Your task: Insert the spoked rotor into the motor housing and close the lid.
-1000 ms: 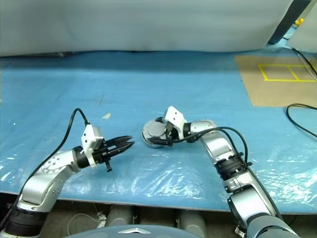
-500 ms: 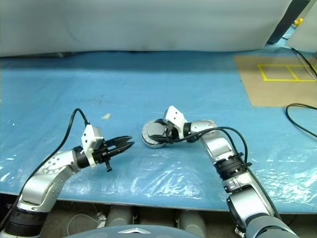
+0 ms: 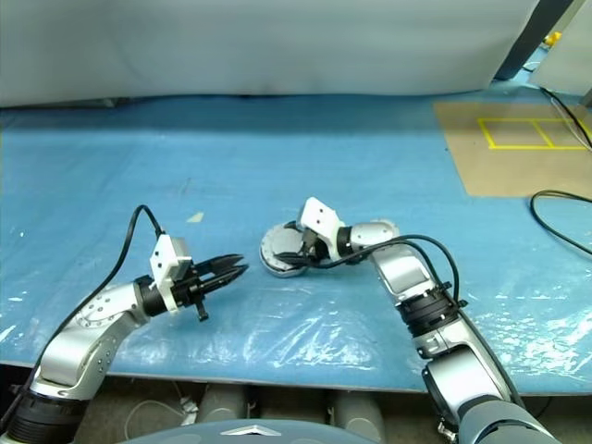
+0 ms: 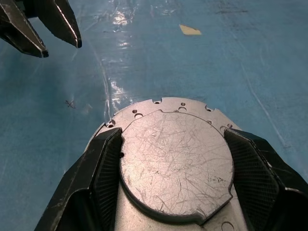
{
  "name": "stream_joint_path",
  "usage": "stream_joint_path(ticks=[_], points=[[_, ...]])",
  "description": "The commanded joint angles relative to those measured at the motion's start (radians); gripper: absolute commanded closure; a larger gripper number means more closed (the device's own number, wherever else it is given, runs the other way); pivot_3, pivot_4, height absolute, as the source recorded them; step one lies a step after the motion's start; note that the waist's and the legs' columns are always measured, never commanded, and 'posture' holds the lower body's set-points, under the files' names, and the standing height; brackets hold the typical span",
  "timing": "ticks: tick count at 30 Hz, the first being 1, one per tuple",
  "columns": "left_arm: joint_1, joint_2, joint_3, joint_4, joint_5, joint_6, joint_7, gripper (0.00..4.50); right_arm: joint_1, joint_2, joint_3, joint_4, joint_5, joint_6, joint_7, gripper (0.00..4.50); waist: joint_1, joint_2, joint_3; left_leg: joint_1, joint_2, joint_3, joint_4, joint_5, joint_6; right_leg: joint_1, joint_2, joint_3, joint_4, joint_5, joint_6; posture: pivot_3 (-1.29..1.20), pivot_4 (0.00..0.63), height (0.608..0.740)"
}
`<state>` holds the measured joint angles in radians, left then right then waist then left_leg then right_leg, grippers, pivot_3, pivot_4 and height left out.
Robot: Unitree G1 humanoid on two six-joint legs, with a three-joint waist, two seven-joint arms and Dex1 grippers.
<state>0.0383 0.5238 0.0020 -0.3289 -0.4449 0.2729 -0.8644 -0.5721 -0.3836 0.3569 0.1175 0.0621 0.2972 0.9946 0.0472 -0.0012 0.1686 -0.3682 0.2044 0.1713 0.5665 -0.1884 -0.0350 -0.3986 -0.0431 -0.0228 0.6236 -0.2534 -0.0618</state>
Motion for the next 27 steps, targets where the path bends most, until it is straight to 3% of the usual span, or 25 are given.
stream_joint_path(ticks=[1,10,14,21,27], points=[[0.002,0.007,0.026,-0.021,-0.014,-0.01,0.004,3.54,-0.041,0.018,-0.002,-0.067,-0.006,-0.018,-0.017,1.51,-0.001,0.0,0.0,0.0,0.0,0.0,0.0,0.0,0.0,0.0,0.0,0.0,0.0,0.0,0.0,0.0,0.15,0.74],[0.027,0.004,0.028,-0.039,-0.02,-0.002,0.019,3.54,-0.054,0.05,0.0,-0.073,0.029,0.08,0.01,1.51,-0.003,0.0,0.0,0.0,0.0,0.0,0.0,0.0,0.0,0.0,0.0,0.0,0.0,0.0,0.0,0.0,0.15,0.74],[0.032,0.004,0.025,-0.04,-0.02,-0.005,0.024,3.54,-0.038,0.1,-0.011,0.016,0.056,0.148,-0.004,1.51,-0.003,0.0,0.0,0.0,0.0,0.0,0.0,0.0,0.0,0.0,0.0,0.0,0.0,0.0,0.0,0.0,0.15,0.74],[0.041,0.007,0.025,-0.047,-0.022,-0.004,0.029,3.54,-0.016,0.114,0.049,0.099,-0.044,0.067,-0.076,1.51,-0.004,0.0,0.0,0.003,0.0,0.0,0.0,0.0,0.0,0.002,0.0,0.0,0.001,0.0,0.0,0.0,0.15,0.74],[0.038,0.006,0.021,-0.049,-0.022,-0.001,0.031,3.54,0.003,0.104,0.019,0.108,-0.019,0.046,-0.068,1.51,-0.004,0.0,0.0,0.011,0.001,0.0,0.0,0.0,0.0,0.009,0.0,0.001,0.001,0.0,-0.001,0.0,0.15,0.74]])
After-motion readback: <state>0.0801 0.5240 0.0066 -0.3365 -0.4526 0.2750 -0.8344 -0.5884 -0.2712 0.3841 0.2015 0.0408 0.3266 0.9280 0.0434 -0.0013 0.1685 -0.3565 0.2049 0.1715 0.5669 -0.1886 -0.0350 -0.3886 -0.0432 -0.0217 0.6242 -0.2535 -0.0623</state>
